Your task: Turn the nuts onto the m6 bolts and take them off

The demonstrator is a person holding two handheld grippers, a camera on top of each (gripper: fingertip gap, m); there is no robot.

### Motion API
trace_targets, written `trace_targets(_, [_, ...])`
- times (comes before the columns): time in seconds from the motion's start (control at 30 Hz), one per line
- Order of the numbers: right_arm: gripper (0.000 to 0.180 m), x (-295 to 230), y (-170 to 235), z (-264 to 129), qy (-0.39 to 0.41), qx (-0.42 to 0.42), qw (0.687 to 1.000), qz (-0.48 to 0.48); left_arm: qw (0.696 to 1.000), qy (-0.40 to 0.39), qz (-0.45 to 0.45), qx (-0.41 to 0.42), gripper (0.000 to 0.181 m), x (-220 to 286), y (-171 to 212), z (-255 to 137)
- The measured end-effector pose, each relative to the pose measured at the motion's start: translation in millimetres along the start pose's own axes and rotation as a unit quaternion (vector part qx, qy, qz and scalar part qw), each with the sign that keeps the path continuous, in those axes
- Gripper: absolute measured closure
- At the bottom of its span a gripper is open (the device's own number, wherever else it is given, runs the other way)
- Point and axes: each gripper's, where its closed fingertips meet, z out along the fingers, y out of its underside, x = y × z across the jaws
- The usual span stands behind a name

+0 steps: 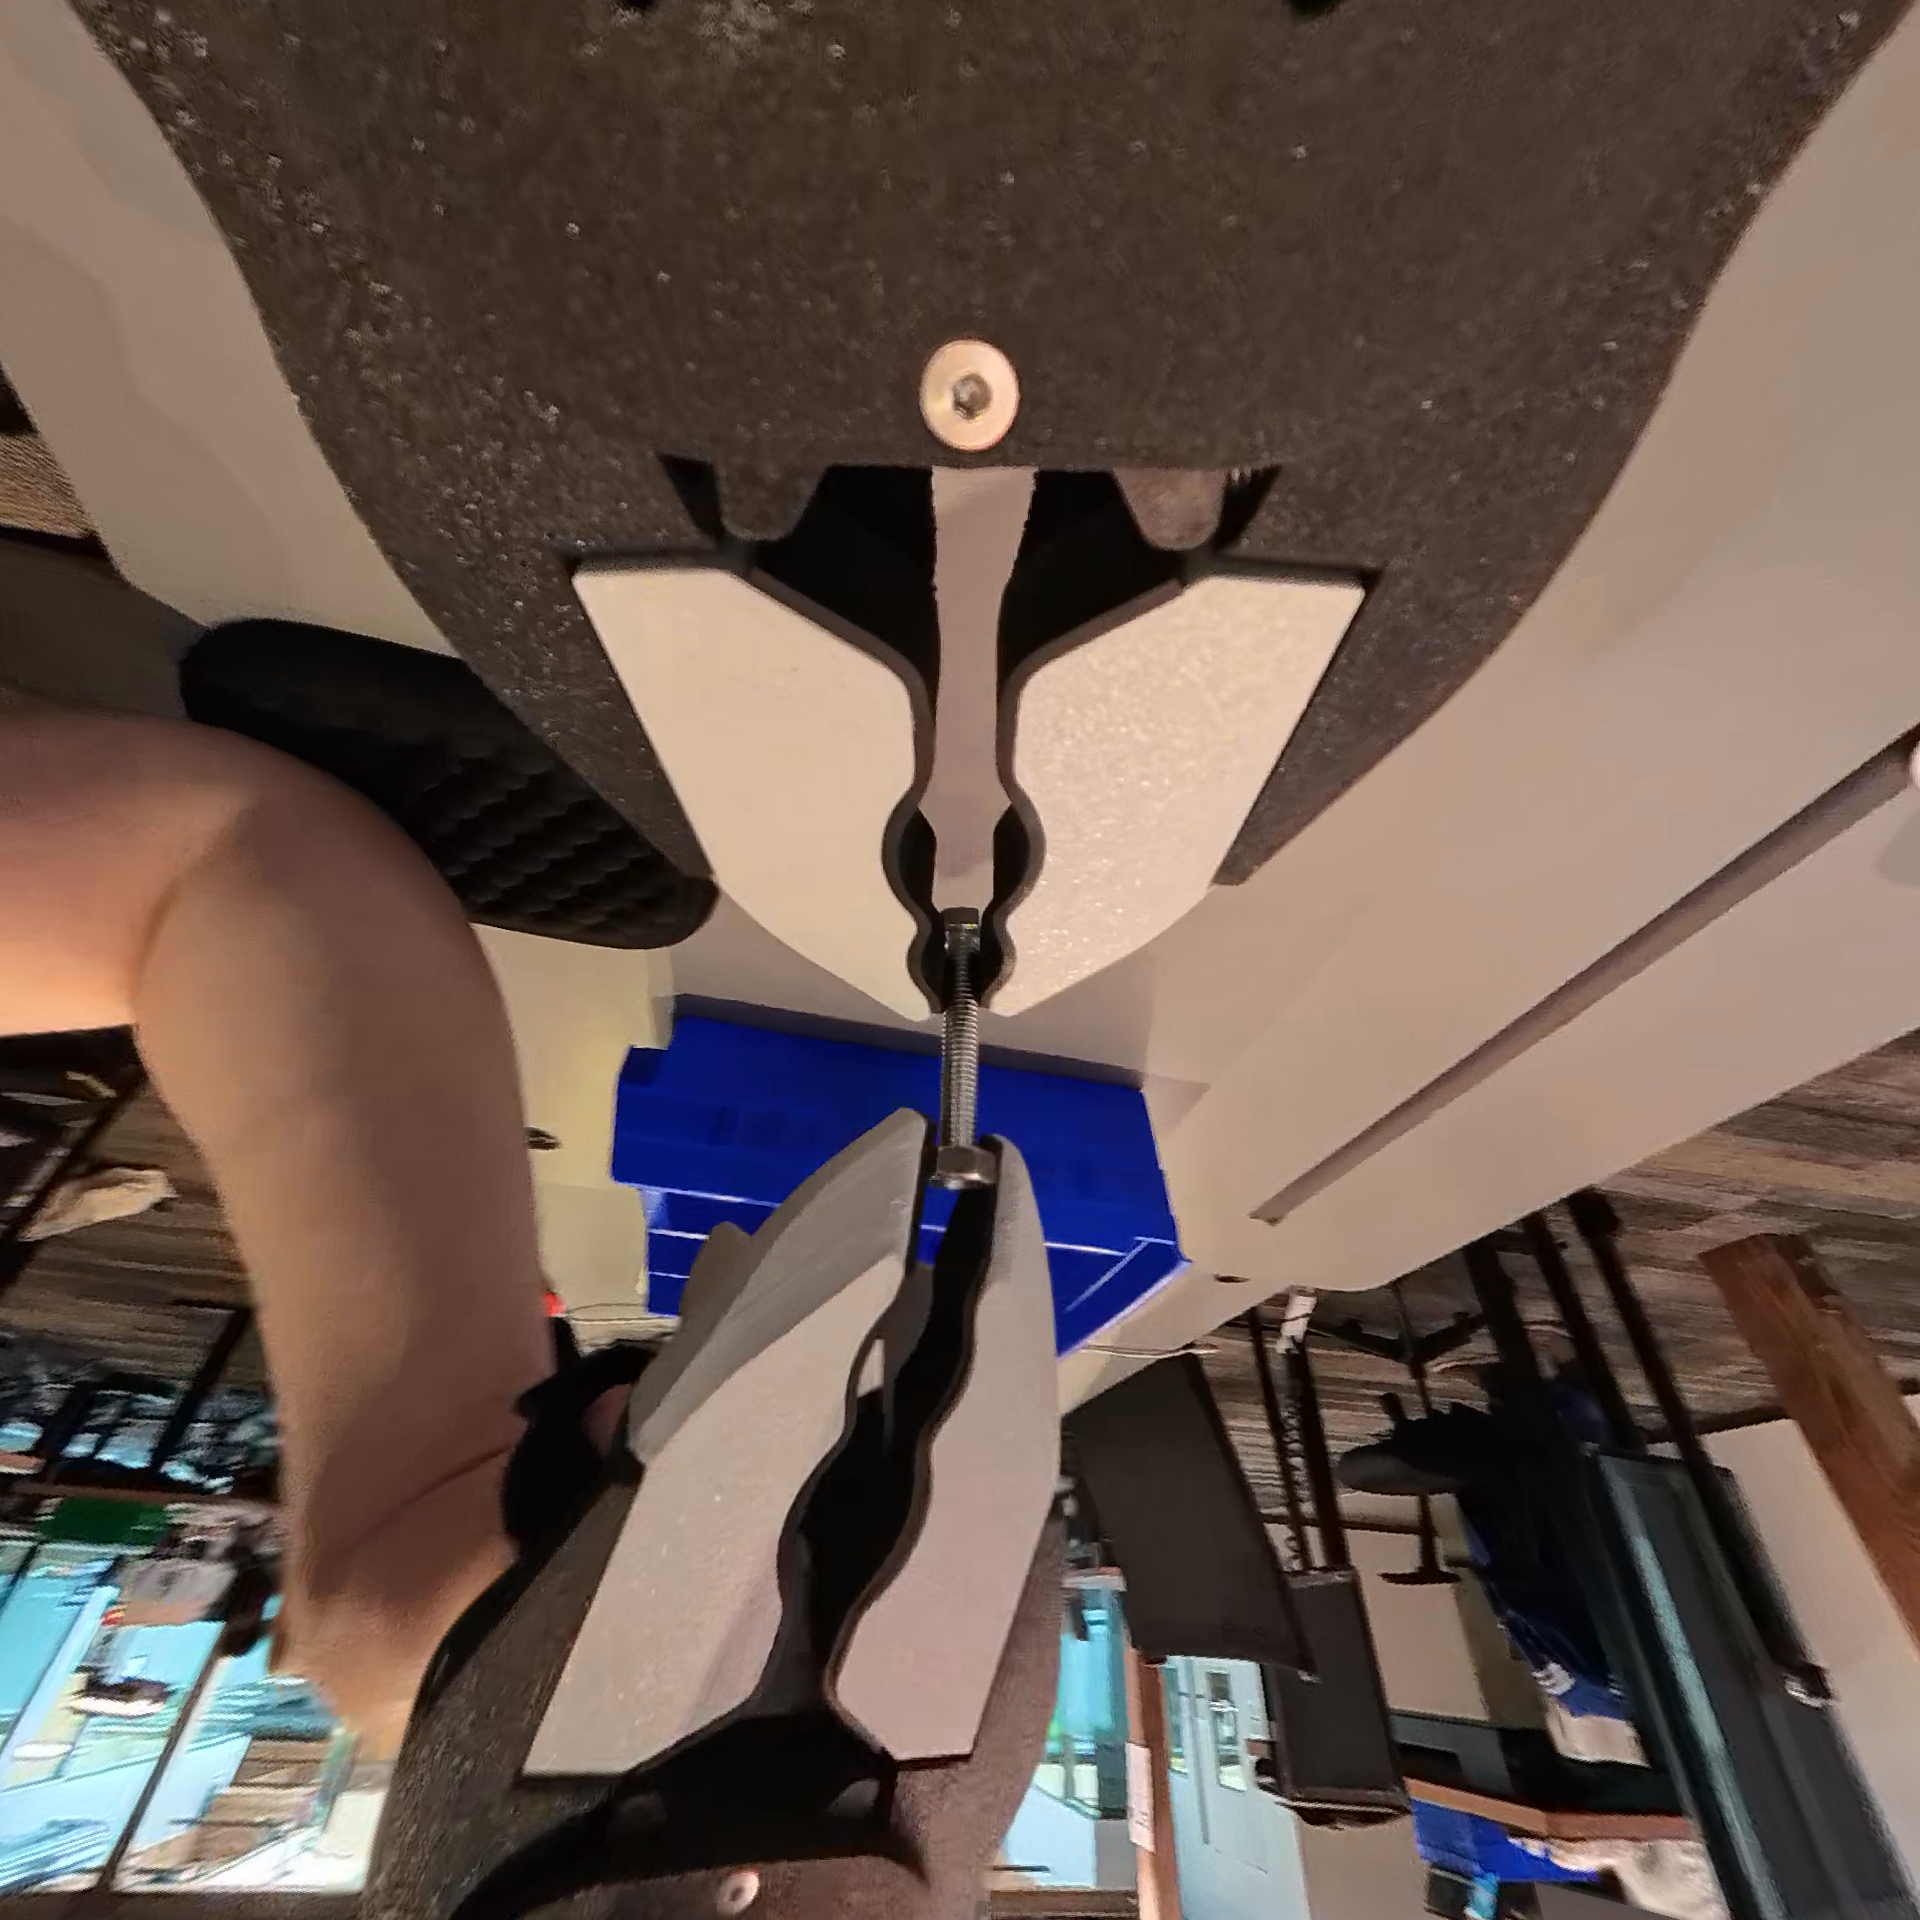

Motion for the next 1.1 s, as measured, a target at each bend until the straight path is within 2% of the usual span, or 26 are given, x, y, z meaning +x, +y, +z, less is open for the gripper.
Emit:
trace_targets(0.17, [0.17,-19,5,-5,-0.061,0.035,0.991,-0.11,0.996,0.087,-0.008,-0.021,0.176,22,1,-3])
trace_targets(0.63, [0.17,-60,5,-12,-0.219,0.113,0.949,-0.199,0.965,0.256,-0.053,-0.022,0.176,66,0,-16])
trace_targets(0.7, [0.17,-62,4,-13,-0.225,0.121,0.945,-0.203,0.963,0.262,-0.054,-0.019,0.176,68,-1,-17])
trace_targets(0.77, [0.17,-56,4,-11,-0.21,0.118,0.952,-0.189,0.971,0.235,-0.04,-0.019,0.176,61,0,-14])
trace_targets(0.87, [0.145,-36,-2,-9,-0.153,0.117,0.971,-0.143,0.982,0.188,-0.038,-0.001,0.176,46,-6,-11])
trace_targets(0.97, [0.146,-10,-14,-15,-0.078,0.123,0.987,-0.07,0.995,0.091,-0.029,0.014,0.176,17,-8,-7])
trace_targets(1.1, [0.146,19,-18,-20,0.031,0.089,0.991,0.093,0.998,-0.054,0.01,-0.001,0.176,-20,-1,-6])
